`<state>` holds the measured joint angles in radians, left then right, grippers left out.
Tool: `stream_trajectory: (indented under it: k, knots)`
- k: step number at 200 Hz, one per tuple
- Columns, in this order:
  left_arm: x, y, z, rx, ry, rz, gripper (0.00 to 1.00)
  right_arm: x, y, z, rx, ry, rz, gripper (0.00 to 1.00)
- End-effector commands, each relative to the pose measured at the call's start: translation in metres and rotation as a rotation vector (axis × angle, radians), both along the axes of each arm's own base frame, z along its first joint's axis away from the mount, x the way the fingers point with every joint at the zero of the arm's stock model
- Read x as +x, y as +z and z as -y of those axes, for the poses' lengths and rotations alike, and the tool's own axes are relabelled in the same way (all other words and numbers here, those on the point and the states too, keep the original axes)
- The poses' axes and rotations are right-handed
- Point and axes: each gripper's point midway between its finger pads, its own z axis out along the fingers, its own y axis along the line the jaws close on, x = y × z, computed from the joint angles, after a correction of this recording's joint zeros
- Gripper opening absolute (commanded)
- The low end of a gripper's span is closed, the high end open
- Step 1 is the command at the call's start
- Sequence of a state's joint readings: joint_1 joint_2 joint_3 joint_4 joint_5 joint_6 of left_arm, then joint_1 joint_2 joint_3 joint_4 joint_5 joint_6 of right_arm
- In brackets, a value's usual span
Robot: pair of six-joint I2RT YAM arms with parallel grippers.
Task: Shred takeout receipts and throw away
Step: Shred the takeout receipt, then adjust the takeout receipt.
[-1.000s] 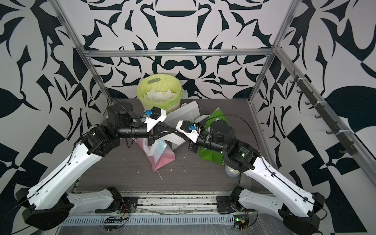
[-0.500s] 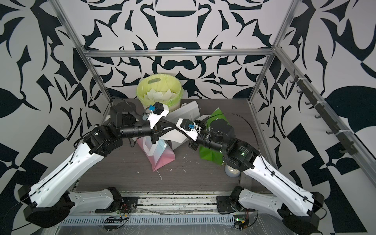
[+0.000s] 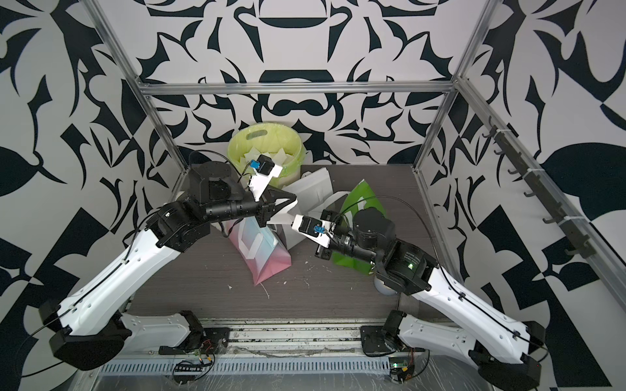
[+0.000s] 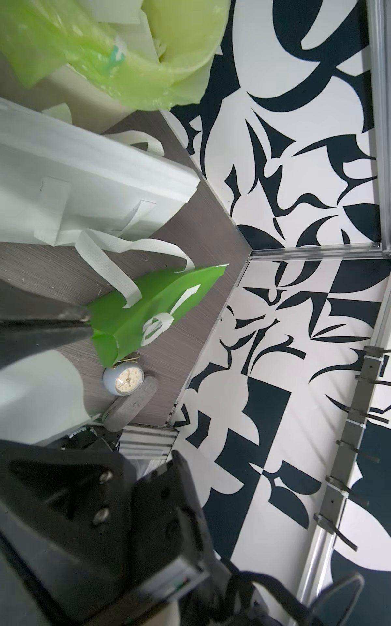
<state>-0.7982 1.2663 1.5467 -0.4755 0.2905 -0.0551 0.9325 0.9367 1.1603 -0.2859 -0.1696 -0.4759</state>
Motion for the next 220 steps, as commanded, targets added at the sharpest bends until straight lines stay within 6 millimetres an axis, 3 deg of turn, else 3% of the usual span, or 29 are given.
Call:
stream_trajectory:
  k: [1, 42, 48, 78, 115, 138, 159, 192, 220]
  knots:
    - [0.008, 0.020, -0.006, -0.040, 0.059, 0.027, 0.00, -0.006, 0.002, -0.002, 0.006, 0.028, 0.034, 0.00]
    - [0.039, 0.019, -0.024, 0.001, 0.255, 0.092, 0.00, -0.016, 0.005, 0.002, 0.042, 0.046, 0.025, 0.00]
    - [0.052, 0.006, -0.019, 0.035, 0.280, 0.082, 0.00, -0.019, 0.004, 0.003, 0.049, 0.055, 0.018, 0.00]
    - [0.087, 0.010, -0.034, 0.040, 0.416, 0.106, 0.00, -0.030, 0.003, 0.007, 0.086, 0.083, -0.016, 0.00]
    - [0.130, 0.034, -0.063, -0.137, 0.513, 0.046, 0.00, -0.036, 0.000, 0.013, 0.140, 0.084, -0.084, 0.00]
    - [0.136, 0.046, -0.063, -0.313, 0.443, -0.044, 0.00, -0.023, 0.007, 0.022, 0.235, -0.012, -0.112, 0.00]
    - [0.128, 0.051, -0.050, -0.466, 0.345, -0.119, 0.00, -0.006, 0.032, 0.035, 0.469, -0.121, -0.163, 0.00]
    - [0.131, 0.056, -0.061, -0.895, 0.303, -0.285, 0.00, 0.027, 0.076, 0.056, 0.872, -0.261, -0.341, 0.00]
    - [0.133, 0.053, -0.069, -1.065, 0.288, -0.367, 0.00, 0.036, 0.108, 0.071, 1.137, -0.250, -0.409, 0.00]
